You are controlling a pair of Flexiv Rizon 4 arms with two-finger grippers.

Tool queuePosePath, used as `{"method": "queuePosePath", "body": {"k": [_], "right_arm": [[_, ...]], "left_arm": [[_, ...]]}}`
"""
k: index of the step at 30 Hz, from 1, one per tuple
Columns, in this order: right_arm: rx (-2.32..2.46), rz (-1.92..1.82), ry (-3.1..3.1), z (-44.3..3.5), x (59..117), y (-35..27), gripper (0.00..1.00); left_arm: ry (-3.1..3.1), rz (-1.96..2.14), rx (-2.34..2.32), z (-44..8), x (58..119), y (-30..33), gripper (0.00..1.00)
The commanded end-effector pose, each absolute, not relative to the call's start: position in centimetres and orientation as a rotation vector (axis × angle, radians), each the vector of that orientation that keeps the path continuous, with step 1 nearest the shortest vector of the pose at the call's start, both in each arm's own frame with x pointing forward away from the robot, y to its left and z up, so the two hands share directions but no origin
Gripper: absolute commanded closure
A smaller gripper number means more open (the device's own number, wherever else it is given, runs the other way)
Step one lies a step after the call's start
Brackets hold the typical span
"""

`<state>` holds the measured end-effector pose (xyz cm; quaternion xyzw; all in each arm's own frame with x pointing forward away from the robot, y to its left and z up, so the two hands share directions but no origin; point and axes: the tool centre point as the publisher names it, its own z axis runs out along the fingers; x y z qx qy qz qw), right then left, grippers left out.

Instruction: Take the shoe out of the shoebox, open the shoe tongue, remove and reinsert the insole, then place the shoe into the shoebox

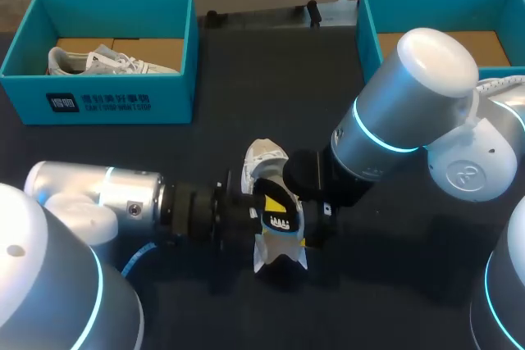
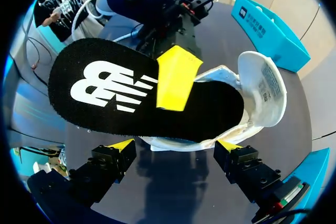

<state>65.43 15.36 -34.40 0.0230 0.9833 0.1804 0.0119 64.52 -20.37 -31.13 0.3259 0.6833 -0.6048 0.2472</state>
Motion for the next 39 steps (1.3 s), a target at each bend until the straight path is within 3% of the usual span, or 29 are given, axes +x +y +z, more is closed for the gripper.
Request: {"method": "queuePosePath", "body": {"k": [1, 2, 24, 26, 27, 28, 29, 36, 39], "right_arm": [[0.075, 0.56, 3.062, -34.5, 65.3, 15.4, 0.0], [0.075, 0.56, 3.062, -34.5, 65.3, 15.4, 0.0], [0.075, 0.56, 3.062, -34.5, 65.3, 15.4, 0.0], [0.075, 0.56, 3.062, -34.5, 65.3, 15.4, 0.0], [0.075, 0.56, 3.062, -34.5, 65.3, 15.4, 0.0], [0.075, 0.56, 3.062, -34.5, 65.3, 15.4, 0.0], [0.075, 0.56, 3.062, -34.5, 65.3, 15.4, 0.0], [0.075, 0.56, 3.062, -34.5, 65.3, 15.4, 0.0], [0.075, 0.56, 3.062, -34.5, 65.3, 15.4, 0.0]], "left_arm": [[1.876, -1.633, 0.908, -31.5, 64.3, -21.0, 0.92], [1.875, -1.617, 0.919, -31.8, 64.4, -21.1, 1.0], [1.876, -1.492, 0.868, -34.4, 67.3, -20.7, 1.0], [1.87, -1.498, 0.871, -33.8, 66.9, -20.5, 0.8], [1.866, -1.5, 0.874, -33.6, 66.8, -20.4, 0.76], [1.861, -1.503, 0.877, -33.2, 66.6, -20.3, 0.64], [1.856, -1.504, 0.878, -32.9, 66.4, -20.2, 0.62], [1.842, -1.539, 0.872, -31.0, 65.0, -20.0, 0.68], [1.848, -1.536, 0.885, -30.8, 64.5, -20.0, 0.77]]}}
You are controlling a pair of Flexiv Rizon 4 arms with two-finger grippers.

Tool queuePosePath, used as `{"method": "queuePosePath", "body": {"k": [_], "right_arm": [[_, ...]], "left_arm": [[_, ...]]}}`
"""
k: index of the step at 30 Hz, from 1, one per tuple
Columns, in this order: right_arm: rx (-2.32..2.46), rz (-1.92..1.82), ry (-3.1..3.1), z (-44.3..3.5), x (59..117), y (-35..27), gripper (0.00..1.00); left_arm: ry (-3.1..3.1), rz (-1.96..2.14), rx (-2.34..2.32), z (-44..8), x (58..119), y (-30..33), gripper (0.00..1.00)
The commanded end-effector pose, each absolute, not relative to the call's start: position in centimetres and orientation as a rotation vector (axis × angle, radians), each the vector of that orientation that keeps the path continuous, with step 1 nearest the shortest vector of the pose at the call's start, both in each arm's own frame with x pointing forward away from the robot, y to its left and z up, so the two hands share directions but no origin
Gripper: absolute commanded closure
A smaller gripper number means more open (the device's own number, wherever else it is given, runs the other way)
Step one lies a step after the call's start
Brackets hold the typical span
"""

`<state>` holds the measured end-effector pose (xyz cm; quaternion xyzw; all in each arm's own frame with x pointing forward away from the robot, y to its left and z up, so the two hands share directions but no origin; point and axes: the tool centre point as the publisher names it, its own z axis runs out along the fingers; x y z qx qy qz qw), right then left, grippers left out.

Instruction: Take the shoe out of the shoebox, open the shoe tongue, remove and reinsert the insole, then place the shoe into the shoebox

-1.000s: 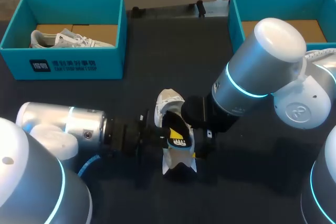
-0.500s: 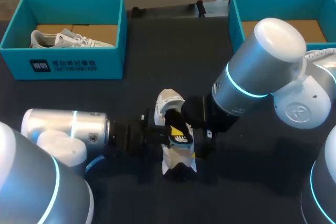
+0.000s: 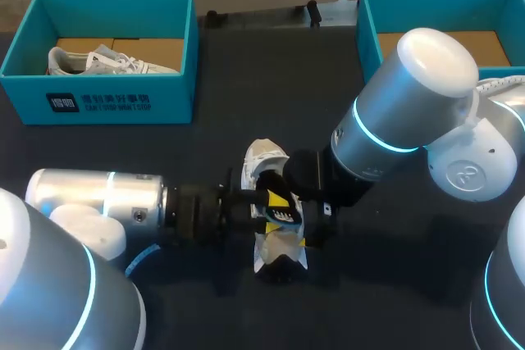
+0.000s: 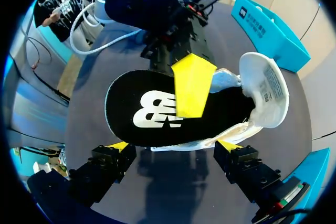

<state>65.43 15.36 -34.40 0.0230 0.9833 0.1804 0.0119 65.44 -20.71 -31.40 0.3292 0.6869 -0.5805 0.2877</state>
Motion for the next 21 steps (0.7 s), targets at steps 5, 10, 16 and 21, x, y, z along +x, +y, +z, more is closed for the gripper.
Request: {"method": "queuePosePath", "body": {"k": [5, 10, 16, 21], "right_arm": [[0.075, 0.56, 3.062, -34.5, 65.3, 15.4, 0.0], [0.075, 0.56, 3.062, -34.5, 65.3, 15.4, 0.0], [0.075, 0.56, 3.062, -34.5, 65.3, 15.4, 0.0], [0.075, 0.56, 3.062, -34.5, 65.3, 15.4, 0.0]], "left_arm": [[1.871, -1.519, 0.917, -31.4, 64.3, -20.4, 1.0], [1.841, -1.48, 0.963, -32.3, 65.0, -20.6, 1.0], [1.823, -1.464, 0.951, -33.8, 66.8, -20.2, 1.0], [1.854, -1.467, 0.924, -35.1, 67.8, -20.1, 1.0]]}}
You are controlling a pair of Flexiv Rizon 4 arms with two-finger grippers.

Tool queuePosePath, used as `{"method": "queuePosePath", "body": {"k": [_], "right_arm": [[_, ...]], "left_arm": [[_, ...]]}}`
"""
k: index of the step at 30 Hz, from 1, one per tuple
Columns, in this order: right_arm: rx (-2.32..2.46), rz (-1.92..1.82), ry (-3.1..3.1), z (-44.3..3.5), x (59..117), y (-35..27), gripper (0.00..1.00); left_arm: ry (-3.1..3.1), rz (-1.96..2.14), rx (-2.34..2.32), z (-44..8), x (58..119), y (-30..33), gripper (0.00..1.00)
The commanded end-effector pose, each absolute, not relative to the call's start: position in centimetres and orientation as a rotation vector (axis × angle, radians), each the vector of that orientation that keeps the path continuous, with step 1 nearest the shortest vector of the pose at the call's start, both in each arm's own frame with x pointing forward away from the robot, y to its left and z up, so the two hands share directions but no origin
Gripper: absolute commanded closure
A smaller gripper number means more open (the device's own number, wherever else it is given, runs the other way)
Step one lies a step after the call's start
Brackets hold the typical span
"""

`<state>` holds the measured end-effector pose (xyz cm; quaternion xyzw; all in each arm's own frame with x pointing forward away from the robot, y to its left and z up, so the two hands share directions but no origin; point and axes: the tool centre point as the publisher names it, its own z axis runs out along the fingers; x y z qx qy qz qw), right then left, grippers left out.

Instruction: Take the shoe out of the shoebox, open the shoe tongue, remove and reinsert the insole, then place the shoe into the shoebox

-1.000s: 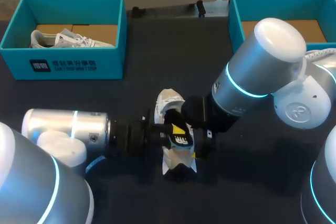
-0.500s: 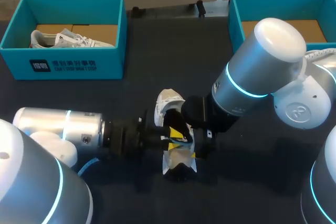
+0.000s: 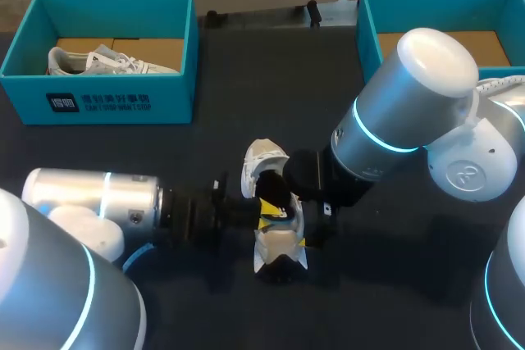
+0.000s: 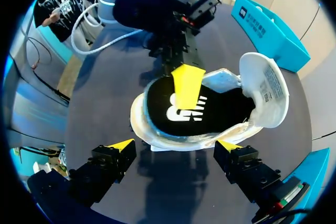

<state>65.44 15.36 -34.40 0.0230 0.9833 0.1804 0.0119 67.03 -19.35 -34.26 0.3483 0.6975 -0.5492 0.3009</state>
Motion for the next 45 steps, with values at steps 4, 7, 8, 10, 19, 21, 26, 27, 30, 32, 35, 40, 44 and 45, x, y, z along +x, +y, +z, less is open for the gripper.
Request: {"method": "queuePosePath", "body": {"k": [4, 7, 8, 10, 19, 21, 26, 27, 30, 32, 35, 40, 44, 45], "right_arm": [[0.075, 0.56, 3.062, -34.5, 65.3, 15.4, 0.0], [0.075, 0.56, 3.062, -34.5, 65.3, 15.4, 0.0], [0.075, 0.56, 3.062, -34.5, 65.3, 15.4, 0.0], [0.075, 0.56, 3.062, -34.5, 65.3, 15.4, 0.0], [0.075, 0.56, 3.062, -34.5, 65.3, 15.4, 0.0], [0.075, 0.56, 3.062, -34.5, 65.3, 15.4, 0.0], [0.075, 0.56, 3.062, -34.5, 65.3, 15.4, 0.0], [0.075, 0.56, 3.062, -34.5, 65.3, 15.4, 0.0], [0.075, 0.56, 3.062, -34.5, 65.3, 15.4, 0.0], [0.075, 0.56, 3.062, -34.5, 65.3, 15.4, 0.0], [0.075, 0.56, 3.062, -34.5, 65.3, 15.4, 0.0], [0.075, 0.56, 3.062, -34.5, 65.3, 15.4, 0.0], [0.075, 0.56, 3.062, -34.5, 65.3, 15.4, 0.0], [0.075, 0.56, 3.062, -34.5, 65.3, 15.4, 0.0]], "left_arm": [[1.852, -1.477, 0.917, -34.7, 67.6, -20.1, 1.0], [1.847, -1.481, 0.918, -34.3, 67.2, -20.1, 0.95], [1.84, -1.49, 0.915, -34.0, 66.8, -20.0, 0.77], [1.835, -1.495, 0.911, -33.6, 66.4, -19.9, 0.67], [1.821, -1.518, 0.942, -31.9, 64.8, -20.0, 0.72], [1.828, -1.521, 0.95, -32.0, 64.6, -20.3, 0.73], [1.847, -1.49, 0.975, -32.8, 65.1, -20.8, 1.0], [1.851, -1.488, 0.973, -33.1, 65.3, -20.8, 1.0], [1.883, -1.455, 0.97, -34.0, 66.2, -20.7, 1.0], [1.903, -1.441, 0.964, -34.5, 66.8, -20.6, 1.0], [1.923, -1.42, 0.952, -35.2, 67.5, -20.4, 1.0], [1.934, -1.436, 0.928, -35.1, 67.6, -20.1, 1.0], [1.927, -1.474, 0.937, -34.2, 66.5, -19.6, 0.65], [1.925, -1.487, 0.939, -34.0, 66.3, -19.5, 0.61]]}}
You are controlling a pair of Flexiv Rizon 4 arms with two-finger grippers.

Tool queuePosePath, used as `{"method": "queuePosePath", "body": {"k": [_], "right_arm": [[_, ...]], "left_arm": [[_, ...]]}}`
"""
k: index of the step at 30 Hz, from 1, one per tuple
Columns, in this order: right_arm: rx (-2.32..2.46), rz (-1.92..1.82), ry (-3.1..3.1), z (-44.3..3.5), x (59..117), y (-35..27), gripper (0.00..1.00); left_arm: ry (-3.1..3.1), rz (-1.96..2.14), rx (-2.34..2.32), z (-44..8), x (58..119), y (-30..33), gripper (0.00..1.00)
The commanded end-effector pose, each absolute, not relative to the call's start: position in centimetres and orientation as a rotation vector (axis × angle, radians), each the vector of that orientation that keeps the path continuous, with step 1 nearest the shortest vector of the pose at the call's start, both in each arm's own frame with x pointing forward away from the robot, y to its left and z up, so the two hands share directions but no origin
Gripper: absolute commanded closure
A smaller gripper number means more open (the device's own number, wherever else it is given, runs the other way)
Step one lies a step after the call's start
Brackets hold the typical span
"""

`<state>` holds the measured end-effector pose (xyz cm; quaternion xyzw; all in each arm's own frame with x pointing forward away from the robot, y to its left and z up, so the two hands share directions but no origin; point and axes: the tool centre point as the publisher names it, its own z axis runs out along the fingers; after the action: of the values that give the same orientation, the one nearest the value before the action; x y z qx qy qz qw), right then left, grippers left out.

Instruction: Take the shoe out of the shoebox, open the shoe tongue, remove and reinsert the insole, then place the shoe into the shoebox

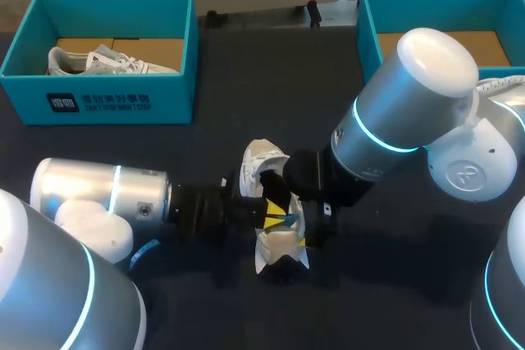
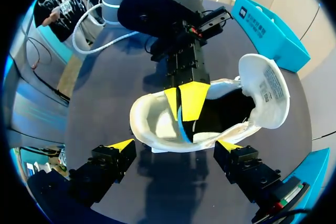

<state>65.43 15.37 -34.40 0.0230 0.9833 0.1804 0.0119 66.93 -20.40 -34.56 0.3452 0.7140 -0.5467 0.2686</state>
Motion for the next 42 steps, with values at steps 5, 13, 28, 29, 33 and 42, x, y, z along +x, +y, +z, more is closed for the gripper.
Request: {"method": "queuePosePath", "body": {"k": [5, 13, 28, 29, 33, 42], "right_arm": [[0.075, 0.56, 3.062, -34.5, 65.3, 15.4, 0.0], [0.075, 0.56, 3.062, -34.5, 65.3, 15.4, 0.0], [0.093, 0.636, 3.061, -32.4, 65.7, 11.8, 0.0], [0.089, 0.617, 3.065, -32.1, 65.8, 11.2, 0.0], [0.077, 0.599, 3.067, -31.0, 66.3, 8.8, 0.0], [0.053, 0.554, 3.093, -29.6, 66.5, 4.9, 0.0]], "left_arm": [[1.931, -1.523, 0.932, -32.6, 65.7, -18.8, 0.54], [1.956, -1.509, 0.967, -31.0, 65.4, -18.2, 0.55], [2.114, -1.399, 1.167, -30.7, 65.0, -16.1, 0.57], [2.128, -1.389, 1.181, -30.7, 65.0, -16.0, 0.57], [2.169, -1.348, 1.229, -30.6, 65.1, -15.4, 0.58], [2.251, -1.23, 1.39, -28.5, 65.1, -14.3, 0.56]]}}
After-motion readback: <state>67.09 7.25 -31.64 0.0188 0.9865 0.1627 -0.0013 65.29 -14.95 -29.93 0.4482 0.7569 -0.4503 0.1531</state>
